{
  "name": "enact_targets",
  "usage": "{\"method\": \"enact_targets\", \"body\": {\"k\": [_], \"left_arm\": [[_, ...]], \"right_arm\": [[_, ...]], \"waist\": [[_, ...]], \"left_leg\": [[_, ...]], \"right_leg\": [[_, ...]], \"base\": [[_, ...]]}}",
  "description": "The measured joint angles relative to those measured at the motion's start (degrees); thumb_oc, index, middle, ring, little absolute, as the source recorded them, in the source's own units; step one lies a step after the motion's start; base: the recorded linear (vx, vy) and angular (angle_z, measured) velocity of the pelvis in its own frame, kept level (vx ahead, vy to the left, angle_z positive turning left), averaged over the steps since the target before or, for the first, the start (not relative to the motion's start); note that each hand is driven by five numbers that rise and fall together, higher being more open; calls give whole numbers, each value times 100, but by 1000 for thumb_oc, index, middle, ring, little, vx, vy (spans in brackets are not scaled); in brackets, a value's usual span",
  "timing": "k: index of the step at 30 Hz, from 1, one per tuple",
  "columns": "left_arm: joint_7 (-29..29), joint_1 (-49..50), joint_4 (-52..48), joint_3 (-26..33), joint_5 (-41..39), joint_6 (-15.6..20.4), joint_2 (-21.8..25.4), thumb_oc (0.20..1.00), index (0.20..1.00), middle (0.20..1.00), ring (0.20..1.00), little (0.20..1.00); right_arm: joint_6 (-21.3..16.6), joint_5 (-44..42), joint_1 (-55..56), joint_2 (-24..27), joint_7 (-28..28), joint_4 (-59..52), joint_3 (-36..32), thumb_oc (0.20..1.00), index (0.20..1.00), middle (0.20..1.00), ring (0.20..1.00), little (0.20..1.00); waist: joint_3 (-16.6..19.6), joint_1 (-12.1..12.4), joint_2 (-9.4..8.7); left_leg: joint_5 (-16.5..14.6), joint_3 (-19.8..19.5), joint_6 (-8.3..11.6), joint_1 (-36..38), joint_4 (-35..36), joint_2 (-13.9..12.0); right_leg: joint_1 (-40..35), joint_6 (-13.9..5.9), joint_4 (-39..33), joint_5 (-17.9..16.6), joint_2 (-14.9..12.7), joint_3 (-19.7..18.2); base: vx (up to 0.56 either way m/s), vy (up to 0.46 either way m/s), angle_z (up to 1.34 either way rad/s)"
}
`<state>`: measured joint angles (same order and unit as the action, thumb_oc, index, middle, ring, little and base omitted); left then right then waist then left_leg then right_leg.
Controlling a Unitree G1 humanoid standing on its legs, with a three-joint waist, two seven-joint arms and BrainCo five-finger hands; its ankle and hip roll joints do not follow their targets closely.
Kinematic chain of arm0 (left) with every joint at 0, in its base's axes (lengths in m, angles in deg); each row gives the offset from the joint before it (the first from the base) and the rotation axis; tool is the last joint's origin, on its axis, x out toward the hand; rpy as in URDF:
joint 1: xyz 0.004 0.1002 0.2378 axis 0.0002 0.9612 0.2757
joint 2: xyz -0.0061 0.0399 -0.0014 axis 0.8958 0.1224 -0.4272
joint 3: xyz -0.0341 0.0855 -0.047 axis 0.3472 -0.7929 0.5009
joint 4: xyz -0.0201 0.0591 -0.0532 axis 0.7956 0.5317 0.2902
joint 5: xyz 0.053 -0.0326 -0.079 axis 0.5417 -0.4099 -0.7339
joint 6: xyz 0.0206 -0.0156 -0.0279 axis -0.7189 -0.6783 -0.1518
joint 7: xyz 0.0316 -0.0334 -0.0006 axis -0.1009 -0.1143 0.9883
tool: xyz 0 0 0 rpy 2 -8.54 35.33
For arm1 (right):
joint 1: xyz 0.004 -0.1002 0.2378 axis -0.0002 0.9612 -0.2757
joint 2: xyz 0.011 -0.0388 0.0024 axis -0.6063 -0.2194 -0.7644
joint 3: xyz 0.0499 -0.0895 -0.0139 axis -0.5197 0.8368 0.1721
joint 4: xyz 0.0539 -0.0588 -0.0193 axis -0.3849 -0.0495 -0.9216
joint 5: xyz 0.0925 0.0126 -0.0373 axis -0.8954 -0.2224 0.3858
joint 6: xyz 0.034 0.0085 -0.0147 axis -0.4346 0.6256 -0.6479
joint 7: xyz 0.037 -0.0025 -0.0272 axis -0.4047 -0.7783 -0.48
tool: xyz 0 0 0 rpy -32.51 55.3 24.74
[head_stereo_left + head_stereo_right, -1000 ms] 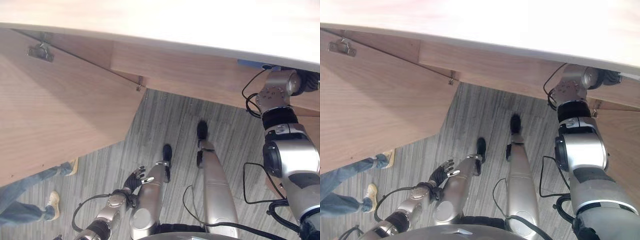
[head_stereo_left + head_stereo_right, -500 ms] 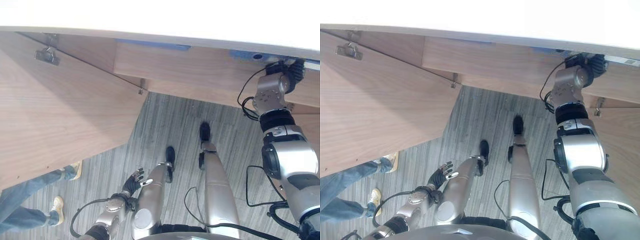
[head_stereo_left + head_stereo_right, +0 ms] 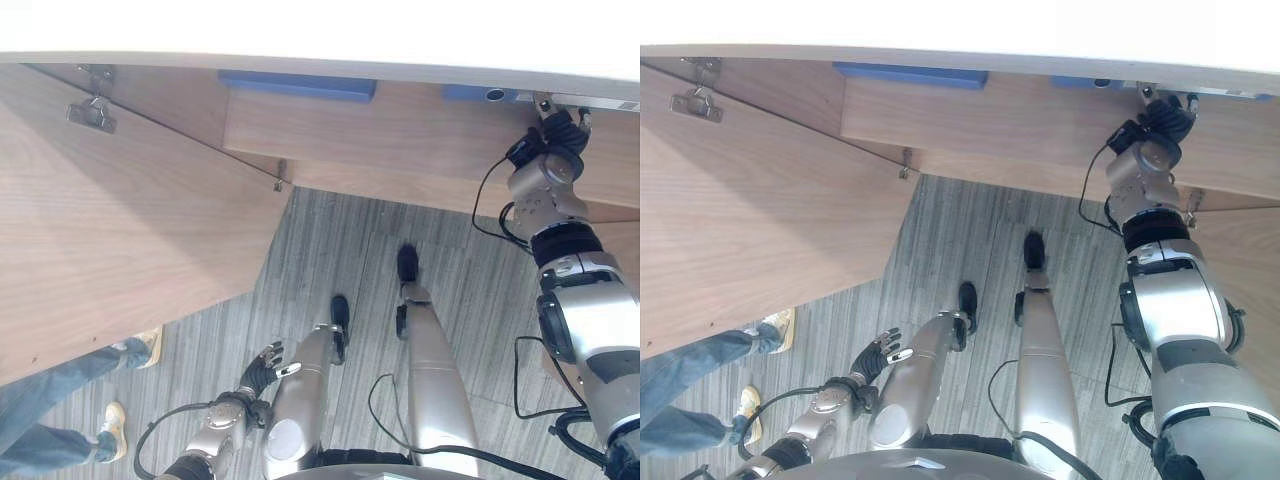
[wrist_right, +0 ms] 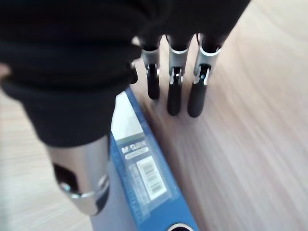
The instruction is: Put the empty folder in the office cabinet
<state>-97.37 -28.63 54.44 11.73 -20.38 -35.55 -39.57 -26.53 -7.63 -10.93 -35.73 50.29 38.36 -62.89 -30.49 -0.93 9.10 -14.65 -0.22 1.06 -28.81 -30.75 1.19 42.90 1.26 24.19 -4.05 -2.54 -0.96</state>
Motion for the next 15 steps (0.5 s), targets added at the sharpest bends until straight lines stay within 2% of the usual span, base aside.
{"method": "enact_targets", "body": {"k": [2, 4, 7, 8, 12, 15], "left_arm": [[1, 1, 0, 2, 5, -4, 3, 1000, 1000, 1000, 1000, 1000], [0, 7, -1, 8, 11, -25, 11, 1000, 1000, 1000, 1000, 1000], [-4, 8, 0, 3, 14, -47, 15, 1000, 1000, 1000, 1000, 1000], [-9, 9, -5, -11, 16, -65, 17, 1000, 1000, 1000, 1000, 1000], [-37, 10, -27, -28, 10, -172, 76, 1000, 1000, 1000, 1000, 1000], [-75, 21, -12, -30, 9, -240, 182, 1000, 1000, 1000, 1000, 1000]], "right_arm": [[73, 241, 6, 27, 6, 57, 4, 1000, 1000, 1000, 1000, 1000], [230, 899, 35, 77, -48, 119, 47, 1000, 1000, 1000, 1000, 1000], [309, 1229, 20, 116, -121, 196, 289, 1000, 1000, 1000, 1000, 1000], [533, 1541, 19, 236, -272, 207, 400, 1000, 1000, 1000, 1000, 1000], [920, 1914, -44, 482, -470, 207, 730, 1000, 1000, 1000, 1000, 1000], [1166, 2195, -107, 602, -819, 228, 868, 1000, 1000, 1000, 1000, 1000]], "waist": [[0, -4, 0], [1, -2, 2], [6, -10, 9], [28, -9, 41], [45, -26, 63], [47, -46, 60]], "left_leg": [[-6, 14, -9, -1, -16, 3], [-16, 82, -26, -1, -32, 8], [-47, 135, -51, -1, -78, 9], [-70, 137, -70, -38, -128, 11], [-95, 178, -110, -92, -199, 28], [-125, 208, -128, -93, -251, 28]], "right_leg": [[-8, -24, -20, -16, 1, -9], [-8, -39, -38, -28, 6, -54], [-7, -53, -37, -38, 19, -110], [4, -49, -53, -35, 21, -137], [22, -95, -88, -68, 9, -175], [8, -111, -81, -80, 9, -193]], "base": [[-13, 14, -2], [-30, 23, -8], [-38, 11, -10], [-43, 14, -6], [-33, 13, -5], [-65, 13, -4]]}}
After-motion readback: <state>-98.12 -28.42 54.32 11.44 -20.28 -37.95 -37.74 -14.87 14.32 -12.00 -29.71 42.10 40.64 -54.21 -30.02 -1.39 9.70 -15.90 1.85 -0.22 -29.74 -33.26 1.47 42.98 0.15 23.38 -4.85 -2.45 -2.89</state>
